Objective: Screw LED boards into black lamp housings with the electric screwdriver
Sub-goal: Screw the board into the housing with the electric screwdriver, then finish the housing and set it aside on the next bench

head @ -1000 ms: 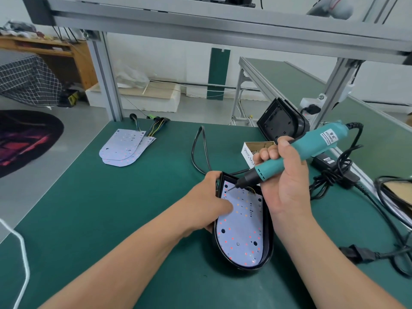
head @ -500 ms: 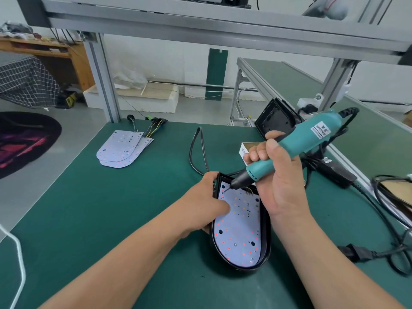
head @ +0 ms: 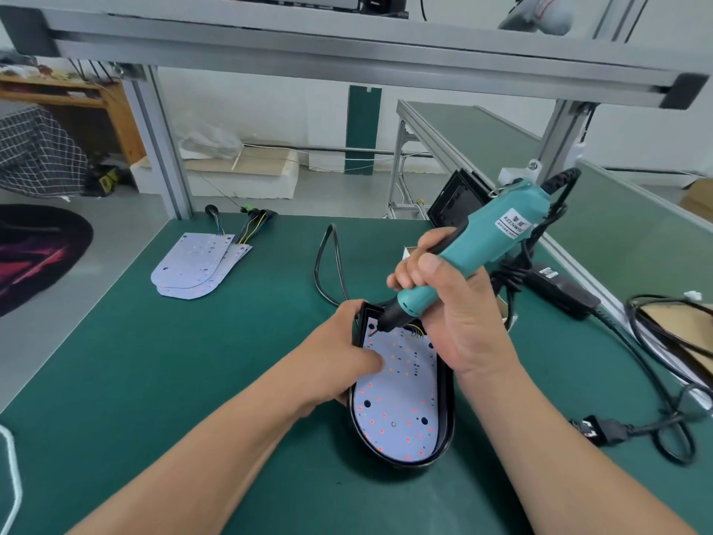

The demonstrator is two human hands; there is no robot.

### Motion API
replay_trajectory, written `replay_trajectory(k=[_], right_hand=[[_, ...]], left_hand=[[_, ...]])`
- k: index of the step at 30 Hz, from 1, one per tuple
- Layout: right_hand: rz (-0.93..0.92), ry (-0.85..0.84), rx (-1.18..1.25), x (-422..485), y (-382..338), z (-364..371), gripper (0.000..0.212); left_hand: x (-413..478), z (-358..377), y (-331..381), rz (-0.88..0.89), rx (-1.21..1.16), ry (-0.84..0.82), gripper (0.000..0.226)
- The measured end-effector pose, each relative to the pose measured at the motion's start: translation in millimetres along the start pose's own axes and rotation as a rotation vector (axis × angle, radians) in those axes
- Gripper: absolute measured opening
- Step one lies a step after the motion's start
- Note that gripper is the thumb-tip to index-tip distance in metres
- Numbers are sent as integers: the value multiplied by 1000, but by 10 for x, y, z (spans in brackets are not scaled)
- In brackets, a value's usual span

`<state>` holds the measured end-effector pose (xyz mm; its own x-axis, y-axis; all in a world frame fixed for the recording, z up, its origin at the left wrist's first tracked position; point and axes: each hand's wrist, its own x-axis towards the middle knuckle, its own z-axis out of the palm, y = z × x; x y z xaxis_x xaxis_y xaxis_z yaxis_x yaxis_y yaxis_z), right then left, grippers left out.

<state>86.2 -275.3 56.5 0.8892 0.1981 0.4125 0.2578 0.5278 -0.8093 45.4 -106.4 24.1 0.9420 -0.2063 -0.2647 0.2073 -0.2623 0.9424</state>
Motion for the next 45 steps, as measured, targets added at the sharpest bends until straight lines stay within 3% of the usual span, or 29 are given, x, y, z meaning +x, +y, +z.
replay_trajectory(k=[8,11,16,21,28,32,36,38,41,45], right_hand=[[-115,17,73,-21,-181,-92,34],[-152,183,20,26,-395,-271,25],[13,472,-170,113,-621,-749,19],[257,586,-396,94,-757,-1200,12],[476,458,-1063,-103,-828,-1630,13],[587,315,-1561,-113,-780,-1625,17],[639,196,-1780,-121,-749,-1626,26],[586,205,-1780,-116,-740,-1565,25],[344,284,-1777,-80,-699,-1380,26],[51,149,-1426,-79,-496,-872,26]], left_hand=[[3,-16,-31,7,21,-17,53],[7,-41,-47,6,-7,-30,52],[31,-48,-70,15,-24,-35,49],[44,-49,-76,4,-54,-26,47],[18,-36,-33,16,-101,-38,42],[-5,-47,-25,48,-135,-22,42],[-9,-67,-25,92,-155,-4,45],[1,-75,-21,102,-183,-8,45],[22,-68,-20,90,-272,2,43],[23,-21,-3,17,-381,22,33]])
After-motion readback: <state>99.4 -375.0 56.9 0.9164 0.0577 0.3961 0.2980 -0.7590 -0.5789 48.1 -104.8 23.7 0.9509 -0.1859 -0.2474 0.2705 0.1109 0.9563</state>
